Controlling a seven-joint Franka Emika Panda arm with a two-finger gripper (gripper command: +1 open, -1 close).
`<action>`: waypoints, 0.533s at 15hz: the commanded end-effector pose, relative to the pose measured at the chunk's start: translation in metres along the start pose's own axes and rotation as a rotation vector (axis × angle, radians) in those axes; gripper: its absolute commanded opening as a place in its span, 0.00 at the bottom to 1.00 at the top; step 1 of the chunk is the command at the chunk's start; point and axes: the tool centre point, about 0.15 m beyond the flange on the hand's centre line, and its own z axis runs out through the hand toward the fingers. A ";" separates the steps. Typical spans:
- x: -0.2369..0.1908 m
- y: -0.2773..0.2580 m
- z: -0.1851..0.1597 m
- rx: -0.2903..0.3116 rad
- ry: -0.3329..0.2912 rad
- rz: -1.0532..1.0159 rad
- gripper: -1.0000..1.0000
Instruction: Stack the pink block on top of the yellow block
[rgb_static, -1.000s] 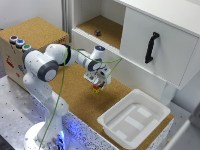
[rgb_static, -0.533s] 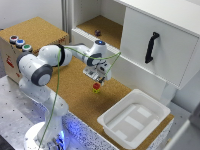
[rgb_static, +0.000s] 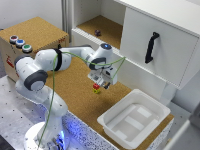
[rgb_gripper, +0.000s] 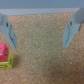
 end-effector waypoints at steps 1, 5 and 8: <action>0.037 0.030 0.039 0.048 -0.107 -0.056 1.00; 0.041 0.029 0.065 0.057 -0.083 -0.103 0.00; 0.038 0.011 0.070 0.054 -0.087 -0.104 0.00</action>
